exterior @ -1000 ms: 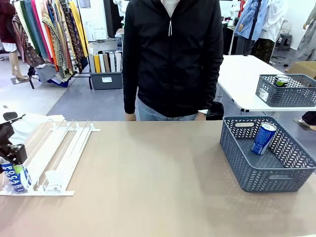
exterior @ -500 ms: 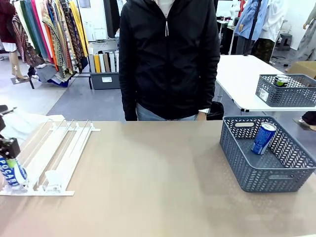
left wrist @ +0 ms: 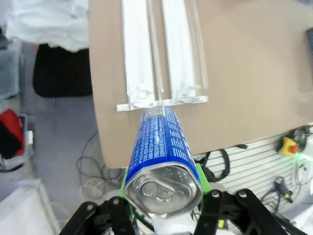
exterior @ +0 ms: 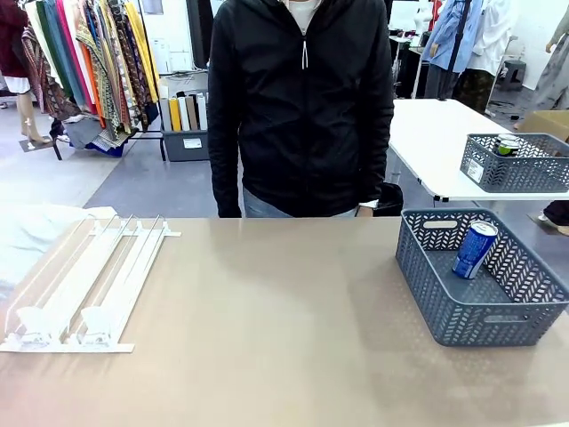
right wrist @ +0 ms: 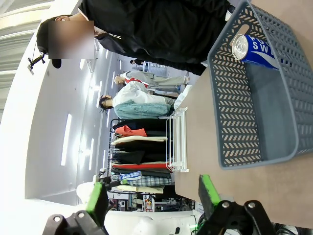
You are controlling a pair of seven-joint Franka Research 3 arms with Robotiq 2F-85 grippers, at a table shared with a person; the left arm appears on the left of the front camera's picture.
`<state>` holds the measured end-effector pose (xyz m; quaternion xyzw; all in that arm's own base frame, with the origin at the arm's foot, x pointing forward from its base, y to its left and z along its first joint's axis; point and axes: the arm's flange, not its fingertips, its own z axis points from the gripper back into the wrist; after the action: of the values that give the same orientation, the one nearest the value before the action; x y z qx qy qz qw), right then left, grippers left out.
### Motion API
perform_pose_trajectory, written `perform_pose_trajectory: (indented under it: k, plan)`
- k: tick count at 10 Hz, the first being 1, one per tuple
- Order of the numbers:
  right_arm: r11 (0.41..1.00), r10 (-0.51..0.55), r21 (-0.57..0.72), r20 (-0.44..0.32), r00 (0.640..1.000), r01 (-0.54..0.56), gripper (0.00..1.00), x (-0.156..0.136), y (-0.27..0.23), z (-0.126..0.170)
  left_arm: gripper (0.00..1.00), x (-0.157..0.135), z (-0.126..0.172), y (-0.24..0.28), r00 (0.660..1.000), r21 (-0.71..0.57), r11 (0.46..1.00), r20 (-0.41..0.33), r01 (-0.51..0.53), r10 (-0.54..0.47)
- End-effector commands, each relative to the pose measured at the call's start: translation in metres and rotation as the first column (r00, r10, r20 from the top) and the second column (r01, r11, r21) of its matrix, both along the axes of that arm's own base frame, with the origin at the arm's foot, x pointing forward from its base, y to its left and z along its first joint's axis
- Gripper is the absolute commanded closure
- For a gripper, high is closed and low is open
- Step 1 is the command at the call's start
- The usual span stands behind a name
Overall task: Retrieve and store the cans from the dispenser.
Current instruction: Pick up one can from the Automatic Can Dispenser and place it in the middle of the table.
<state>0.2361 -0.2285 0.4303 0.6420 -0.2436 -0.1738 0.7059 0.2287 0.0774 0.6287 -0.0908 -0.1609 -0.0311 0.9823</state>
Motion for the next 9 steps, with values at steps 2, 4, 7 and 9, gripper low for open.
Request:
perform_pose_trajectory:
  k: [2, 4, 7, 9]
  plan:
    - [1.0, 0.015, -0.022, 0.016, 1.0, -0.014, 0.0, -0.003, -0.001, 0.0, 1.0, 0.0, 0.0, 0.0, 1.0, 0.0, 1.0, 0.0, 0.0, 0.0]
    - [1.0, 0.015, -0.022, 0.016, 1.0, -0.014, 0.0, -0.003, -0.001, 0.0, 1.0, 0.0, 0.0, 0.0, 1.0, 0.0, 1.0, 0.0, 0.0, 0.0]
    - [1.0, 0.015, -0.022, 0.016, 1.0, -0.014, 0.0, -0.003, -0.001, 0.0, 1.0, 0.007, -0.002, -0.014, 1.0, -0.106, 0.994, -0.013, 0.017, -0.018]
    - [1.0, 0.015, -0.022, 0.016, 1.0, -0.014, 0.0, -0.003, -0.001, 0.0, 1.0, 0.049, 0.002, -0.086, 0.997, -0.113, 0.992, -0.041, 0.059, -0.064]
